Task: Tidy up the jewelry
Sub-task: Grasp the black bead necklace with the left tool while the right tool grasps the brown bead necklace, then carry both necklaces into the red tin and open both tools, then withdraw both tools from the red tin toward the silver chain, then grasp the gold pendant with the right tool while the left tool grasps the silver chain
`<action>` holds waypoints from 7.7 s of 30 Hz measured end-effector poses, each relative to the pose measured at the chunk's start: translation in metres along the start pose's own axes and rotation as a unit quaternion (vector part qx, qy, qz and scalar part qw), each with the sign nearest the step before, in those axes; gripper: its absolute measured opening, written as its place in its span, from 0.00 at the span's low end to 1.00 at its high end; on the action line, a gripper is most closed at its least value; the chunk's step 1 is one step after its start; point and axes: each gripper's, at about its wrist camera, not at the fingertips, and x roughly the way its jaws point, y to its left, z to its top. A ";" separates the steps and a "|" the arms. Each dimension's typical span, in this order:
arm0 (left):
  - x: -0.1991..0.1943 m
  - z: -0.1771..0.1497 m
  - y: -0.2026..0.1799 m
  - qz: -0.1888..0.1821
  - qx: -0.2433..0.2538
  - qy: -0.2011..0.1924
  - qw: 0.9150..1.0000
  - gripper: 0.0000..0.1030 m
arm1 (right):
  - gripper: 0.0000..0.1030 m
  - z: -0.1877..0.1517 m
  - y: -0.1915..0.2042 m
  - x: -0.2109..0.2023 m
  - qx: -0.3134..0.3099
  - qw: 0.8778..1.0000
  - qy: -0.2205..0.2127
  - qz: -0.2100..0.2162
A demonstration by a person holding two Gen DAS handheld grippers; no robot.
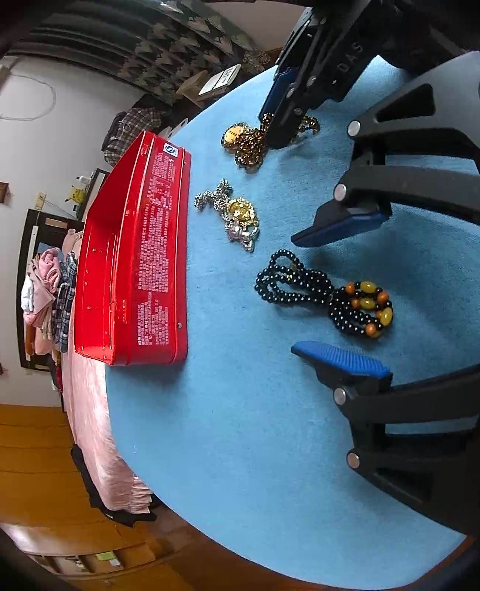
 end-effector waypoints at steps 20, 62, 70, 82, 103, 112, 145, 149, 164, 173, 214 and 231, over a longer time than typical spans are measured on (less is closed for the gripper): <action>-0.001 -0.012 -0.008 0.028 -0.001 -0.038 0.999 0.22 | 0.26 -0.001 0.011 0.006 -0.028 0.999 0.004 -0.025; -0.025 0.021 -0.002 -0.002 -0.031 -0.069 0.997 0.16 | 0.21 -0.003 0.002 -0.014 -0.001 0.998 0.039 0.050; -0.027 0.015 -0.001 -0.003 -0.027 -0.065 0.998 0.16 | 0.29 -0.020 0.006 -0.035 -0.008 0.999 0.035 0.022; -0.026 0.012 -0.005 0.002 -0.019 -0.065 0.998 0.16 | 0.46 -0.014 0.001 -0.013 0.044 0.998 0.033 0.034; -0.021 0.012 -0.005 -0.008 -0.024 -0.063 0.998 0.16 | 0.19 -0.007 0.005 -0.025 -0.028 0.999 -0.022 0.025; -0.030 0.034 -0.010 -0.017 -0.026 -0.088 0.996 0.16 | 0.19 0.029 0.007 -0.059 -0.023 0.996 -0.065 0.061; 0.035 0.172 -0.007 -0.024 -0.019 -0.139 0.990 0.18 | 0.19 0.171 0.003 0.012 -0.043 0.989 -0.132 0.059; 0.051 0.176 -0.003 -0.024 -0.021 -0.123 0.992 0.46 | 0.30 0.174 0.000 0.030 -0.036 0.992 -0.114 0.046; -0.009 0.137 0.011 0.001 -0.020 -0.153 0.988 0.83 | 0.90 0.124 -0.010 -0.034 -0.020 0.987 -0.160 -0.013; -0.020 0.086 0.009 -0.019 -0.026 -0.116 0.993 0.83 | 0.90 0.075 -0.019 -0.042 0.031 0.991 -0.129 -0.005; -0.007 0.018 0.042 0.023 -0.049 -0.061 0.997 0.83 | 0.43 0.024 0.054 0.032 -0.027 0.999 0.029 -0.016; -0.004 0.017 0.042 0.022 -0.053 -0.058 0.997 0.83 | 0.27 0.028 0.052 0.031 -0.037 0.998 0.043 -0.040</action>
